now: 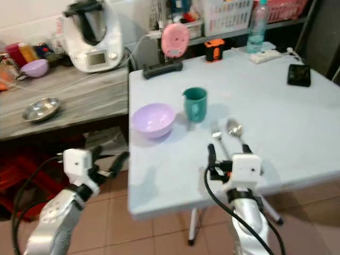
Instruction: Setting the table
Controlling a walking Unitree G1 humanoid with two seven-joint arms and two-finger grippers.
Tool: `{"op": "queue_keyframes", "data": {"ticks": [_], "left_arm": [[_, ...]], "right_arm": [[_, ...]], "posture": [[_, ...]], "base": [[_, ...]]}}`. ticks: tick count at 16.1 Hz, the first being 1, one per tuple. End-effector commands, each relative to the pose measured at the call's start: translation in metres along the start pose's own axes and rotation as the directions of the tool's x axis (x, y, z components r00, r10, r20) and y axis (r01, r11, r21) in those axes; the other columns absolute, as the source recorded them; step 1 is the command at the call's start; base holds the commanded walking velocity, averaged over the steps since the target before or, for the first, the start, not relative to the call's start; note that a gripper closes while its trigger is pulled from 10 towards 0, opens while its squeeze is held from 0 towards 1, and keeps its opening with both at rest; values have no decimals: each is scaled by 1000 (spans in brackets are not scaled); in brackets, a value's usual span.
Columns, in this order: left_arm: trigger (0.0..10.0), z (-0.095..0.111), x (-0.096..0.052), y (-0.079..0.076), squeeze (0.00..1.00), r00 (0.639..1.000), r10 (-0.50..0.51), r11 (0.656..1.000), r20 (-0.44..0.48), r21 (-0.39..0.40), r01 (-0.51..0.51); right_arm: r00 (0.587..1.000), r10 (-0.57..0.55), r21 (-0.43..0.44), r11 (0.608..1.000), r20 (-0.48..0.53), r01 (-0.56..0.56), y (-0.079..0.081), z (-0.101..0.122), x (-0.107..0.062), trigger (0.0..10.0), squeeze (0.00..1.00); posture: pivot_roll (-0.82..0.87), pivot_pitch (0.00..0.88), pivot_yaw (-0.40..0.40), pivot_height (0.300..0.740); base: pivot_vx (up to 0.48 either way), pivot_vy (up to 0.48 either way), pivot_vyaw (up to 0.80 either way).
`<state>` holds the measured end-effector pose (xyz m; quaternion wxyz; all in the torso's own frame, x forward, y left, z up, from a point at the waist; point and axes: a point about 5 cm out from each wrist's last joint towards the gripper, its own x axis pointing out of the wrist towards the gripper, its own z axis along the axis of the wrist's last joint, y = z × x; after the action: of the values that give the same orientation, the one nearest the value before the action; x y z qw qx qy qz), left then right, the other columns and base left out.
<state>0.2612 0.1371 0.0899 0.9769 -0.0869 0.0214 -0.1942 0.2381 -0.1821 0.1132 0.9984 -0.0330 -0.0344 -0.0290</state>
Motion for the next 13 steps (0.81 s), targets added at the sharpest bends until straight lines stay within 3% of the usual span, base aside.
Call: {"op": "queue_keyframes", "data": {"ticks": [1, 3, 10, 13], "left_arm": [[10000, 0, -6, 8, 0, 1000, 29, 1000, -10, 13, -29], [10000, 0, -8, 10, 0, 999, 40, 999, -6, 13, -40], [10000, -3, -11, 12, 0, 999, 51, 998, -17, 25, -51], [10000, -4, -14, 7, 0, 1000, -23, 1000, -12, 4, 23]], "right_arm": [[1000, 15, 7, 1000, 17, -15, 5, 4, 2, 10000, 0], [1000, 18, 5, 1000, 12, -18, 5, 3, 1, 10000, 0], [998, 48, -7, 999, 26, -48, 9, 5, 0, 10000, 0], [993, 109, -72, 992, 34, -107, 11, 9, 4, 10000, 0]], "posture": [[-78, 0, 145, 740], [-79, 0, 146, 740], [-78, 0, 144, 740], [-78, 0, 142, 740]], "base": [[251, 0, 788], [0, 0, 556], [0, 0, 0], [0, 0, 0]]}}
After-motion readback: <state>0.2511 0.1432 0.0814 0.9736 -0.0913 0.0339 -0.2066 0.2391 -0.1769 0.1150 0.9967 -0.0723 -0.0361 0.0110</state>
